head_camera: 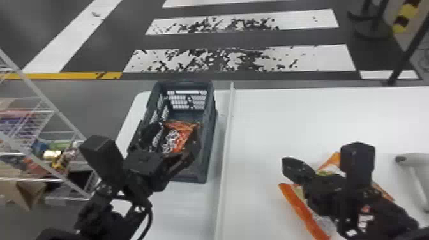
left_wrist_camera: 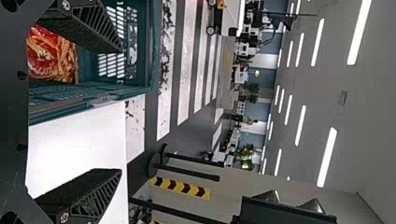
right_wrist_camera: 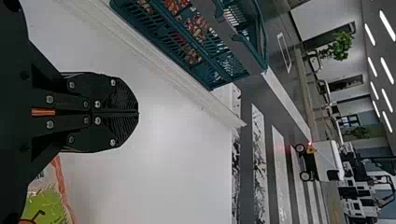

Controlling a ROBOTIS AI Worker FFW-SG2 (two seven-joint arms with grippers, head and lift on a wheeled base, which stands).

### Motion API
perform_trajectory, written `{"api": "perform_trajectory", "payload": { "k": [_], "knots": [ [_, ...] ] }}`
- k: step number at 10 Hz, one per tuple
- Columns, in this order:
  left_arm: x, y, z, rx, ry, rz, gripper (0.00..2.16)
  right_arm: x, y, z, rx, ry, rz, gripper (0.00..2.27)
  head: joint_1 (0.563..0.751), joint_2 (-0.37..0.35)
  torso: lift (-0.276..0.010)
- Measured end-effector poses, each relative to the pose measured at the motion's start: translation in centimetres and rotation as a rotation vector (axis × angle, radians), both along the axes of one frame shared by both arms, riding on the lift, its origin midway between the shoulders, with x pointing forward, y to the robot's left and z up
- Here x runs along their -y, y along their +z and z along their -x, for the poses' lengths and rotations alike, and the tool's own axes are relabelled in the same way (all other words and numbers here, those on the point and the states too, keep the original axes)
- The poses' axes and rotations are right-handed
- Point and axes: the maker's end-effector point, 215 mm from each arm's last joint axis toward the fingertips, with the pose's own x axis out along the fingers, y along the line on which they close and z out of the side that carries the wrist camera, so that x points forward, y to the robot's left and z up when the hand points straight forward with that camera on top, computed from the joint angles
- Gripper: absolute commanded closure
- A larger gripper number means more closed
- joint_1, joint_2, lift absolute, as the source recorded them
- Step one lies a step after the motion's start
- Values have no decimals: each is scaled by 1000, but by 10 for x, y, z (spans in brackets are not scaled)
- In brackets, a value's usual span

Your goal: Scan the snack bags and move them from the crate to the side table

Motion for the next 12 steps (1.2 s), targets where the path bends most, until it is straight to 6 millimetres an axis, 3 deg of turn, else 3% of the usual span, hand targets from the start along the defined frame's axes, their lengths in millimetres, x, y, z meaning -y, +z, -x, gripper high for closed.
{"api": "perform_trajectory", "payload": {
  "k": [5, 7, 12],
  "knots": [
    [6, 7, -6, 13, -5, 19, 83, 22, -41, 35, -70, 32, 98, 2240, 695, 165, -87],
    [14, 9, -10, 13, -11, 32, 83, 30, -40, 54, -73, 58, 119, 2240, 695, 145, -87],
    [18, 7, -10, 8, -6, 35, 83, 41, -31, 68, -70, 85, 124, 2240, 695, 125, -87]
  ]
}}
